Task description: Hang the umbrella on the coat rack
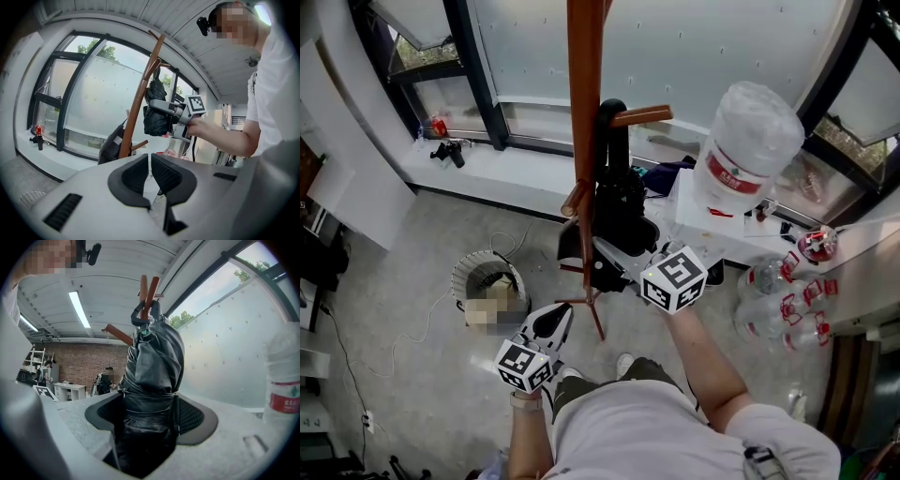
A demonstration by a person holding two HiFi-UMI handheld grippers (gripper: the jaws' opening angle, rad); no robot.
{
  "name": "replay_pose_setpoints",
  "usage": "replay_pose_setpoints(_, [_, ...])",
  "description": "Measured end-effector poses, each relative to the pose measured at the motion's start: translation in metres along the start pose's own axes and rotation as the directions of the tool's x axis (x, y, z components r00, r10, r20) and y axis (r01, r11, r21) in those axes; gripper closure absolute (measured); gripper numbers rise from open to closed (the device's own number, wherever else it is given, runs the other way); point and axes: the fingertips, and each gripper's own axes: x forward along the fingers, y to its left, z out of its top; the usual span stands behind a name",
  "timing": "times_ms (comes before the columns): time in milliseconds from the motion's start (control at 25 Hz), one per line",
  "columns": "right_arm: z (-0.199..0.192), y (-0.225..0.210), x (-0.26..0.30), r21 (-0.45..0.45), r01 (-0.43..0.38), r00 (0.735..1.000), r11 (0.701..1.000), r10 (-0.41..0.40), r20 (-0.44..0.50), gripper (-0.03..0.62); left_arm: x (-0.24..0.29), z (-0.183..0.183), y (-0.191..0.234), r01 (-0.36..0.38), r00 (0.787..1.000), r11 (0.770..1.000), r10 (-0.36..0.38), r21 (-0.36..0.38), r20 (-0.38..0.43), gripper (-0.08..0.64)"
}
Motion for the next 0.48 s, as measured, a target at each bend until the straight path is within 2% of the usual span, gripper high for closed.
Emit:
replay_pose_setpoints(280, [0.006,0.000,-0.016,-0.002,0.030,0.999,1.000,-0.030,0.044,0.270,0.009,0.004,-0.004,0.036,0.999,0.999,-0.036,0.008,-0.004,0.558])
replay_pose_setpoints(480, [0.002,-0.007,-0.033,0.036,0.063,0.997,0.997,-0.065,0.052,0.270,0.015,0.004,-0.008,0.065,0.998,0.998,-0.065,0.014,-0.010,0.558])
